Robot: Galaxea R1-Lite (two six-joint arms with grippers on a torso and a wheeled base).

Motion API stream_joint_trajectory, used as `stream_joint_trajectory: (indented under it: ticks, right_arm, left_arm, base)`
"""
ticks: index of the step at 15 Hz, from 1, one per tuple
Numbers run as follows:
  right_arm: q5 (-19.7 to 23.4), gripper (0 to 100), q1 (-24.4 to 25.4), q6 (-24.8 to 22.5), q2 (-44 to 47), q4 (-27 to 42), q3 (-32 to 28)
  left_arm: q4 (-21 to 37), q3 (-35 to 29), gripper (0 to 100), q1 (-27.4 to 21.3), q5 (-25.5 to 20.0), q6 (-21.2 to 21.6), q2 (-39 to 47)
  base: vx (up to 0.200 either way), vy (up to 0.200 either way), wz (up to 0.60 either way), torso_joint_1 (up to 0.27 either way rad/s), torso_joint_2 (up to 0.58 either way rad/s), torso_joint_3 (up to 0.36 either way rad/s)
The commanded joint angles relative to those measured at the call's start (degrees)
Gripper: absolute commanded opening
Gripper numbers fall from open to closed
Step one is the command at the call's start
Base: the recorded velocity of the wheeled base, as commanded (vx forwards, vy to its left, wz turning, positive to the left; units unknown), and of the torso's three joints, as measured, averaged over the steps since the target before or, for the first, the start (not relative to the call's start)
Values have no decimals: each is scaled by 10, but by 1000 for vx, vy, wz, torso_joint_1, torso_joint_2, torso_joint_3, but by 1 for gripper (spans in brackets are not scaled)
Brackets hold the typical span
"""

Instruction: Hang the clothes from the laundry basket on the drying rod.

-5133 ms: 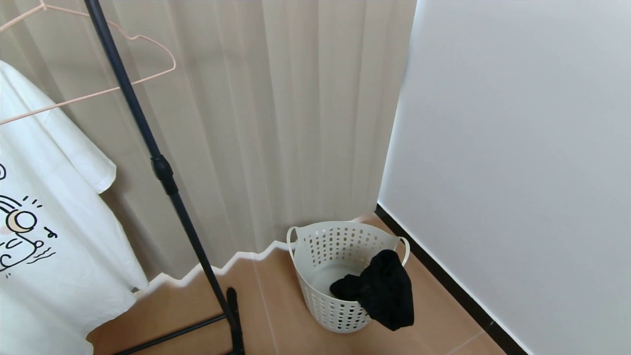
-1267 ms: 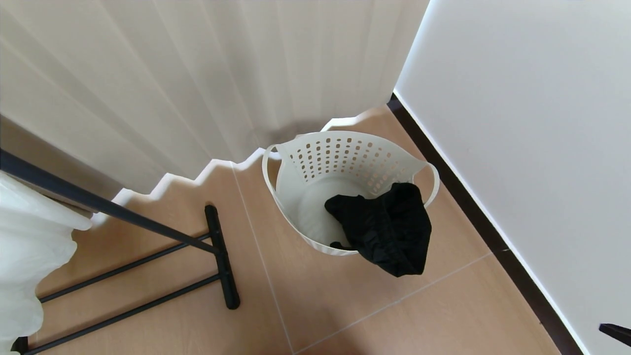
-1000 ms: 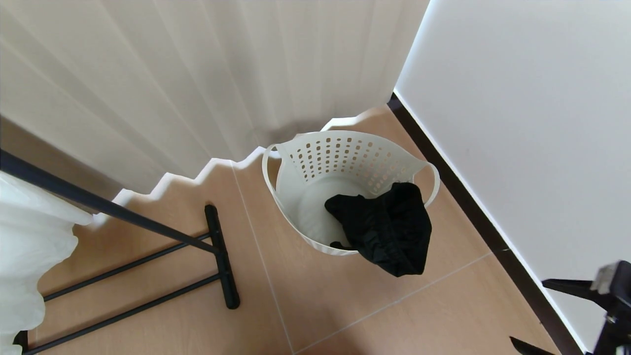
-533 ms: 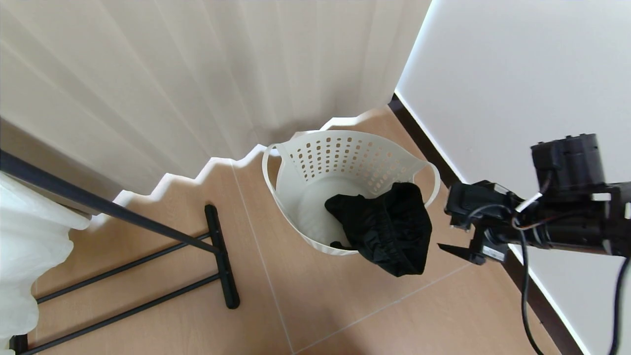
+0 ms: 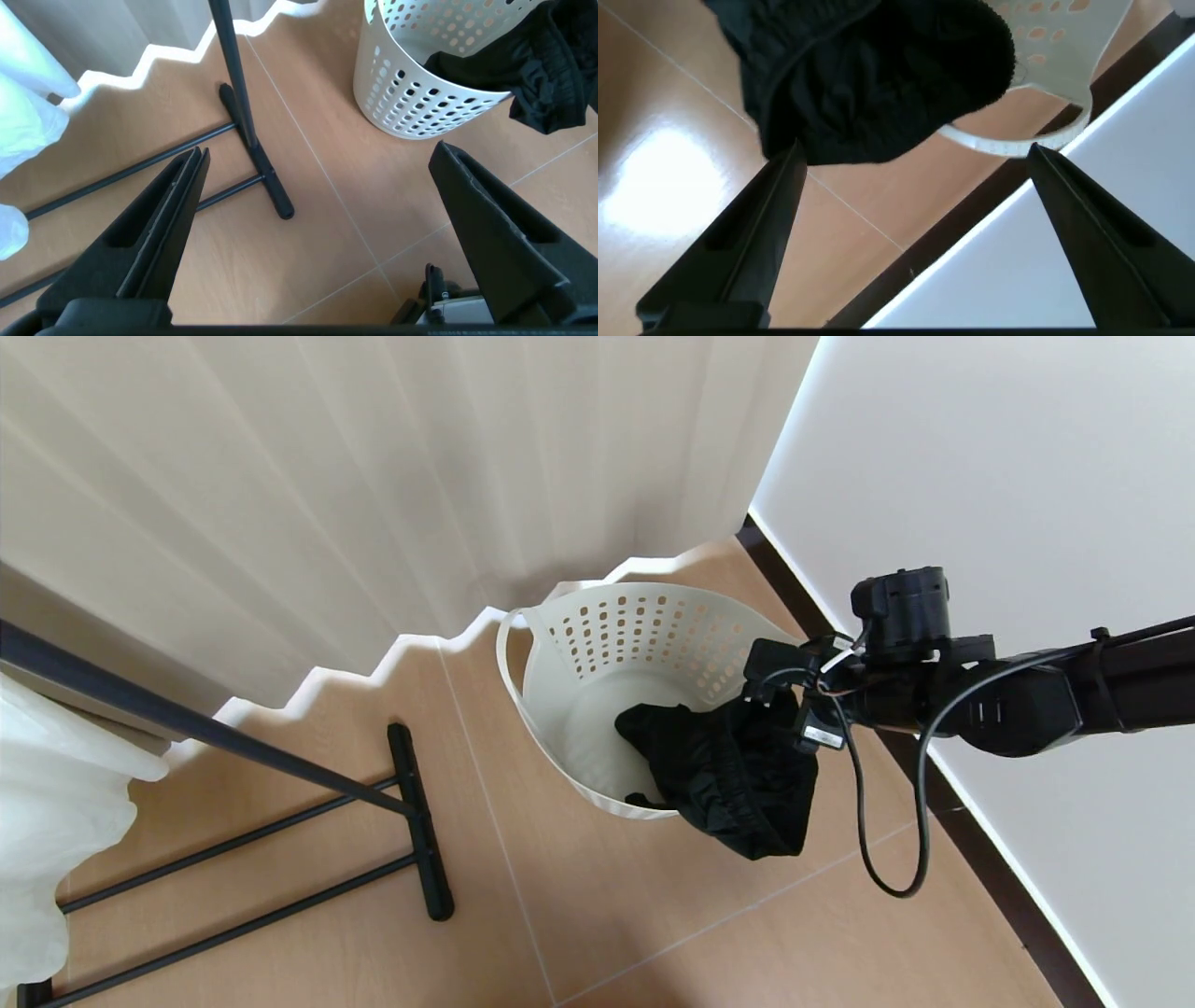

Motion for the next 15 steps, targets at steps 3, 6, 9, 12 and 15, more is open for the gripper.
stream_joint_trajectory:
  ticks: [3,6,9,12,15]
  right_arm:
    - [-12,100,-18,-3,71,-2,-66]
    - [-12,100,-26,-2,104,-3,-108]
    - [-12,100,-29,-1,112,-3,-131]
    - [-11,0,-34,1,138,-3,-159]
    - [-6,0,-35,13,145,-3,-168]
  left_arm:
    - [0,0,100,0,0,1,1]
    - [0,0,100,0,0,0,1]
    - [0,0,100,0,0,1,1]
    - [0,0,100,0,0,1,1]
    - [0,0,100,0,0,0,1]
  base:
    - [0,0,0,0,0,0]
    - [0,0,0,0,0,0]
    - [0,0,0,0,0,0]
    - [0,0,0,0,0,0]
    - [0,0,0,0,0,0]
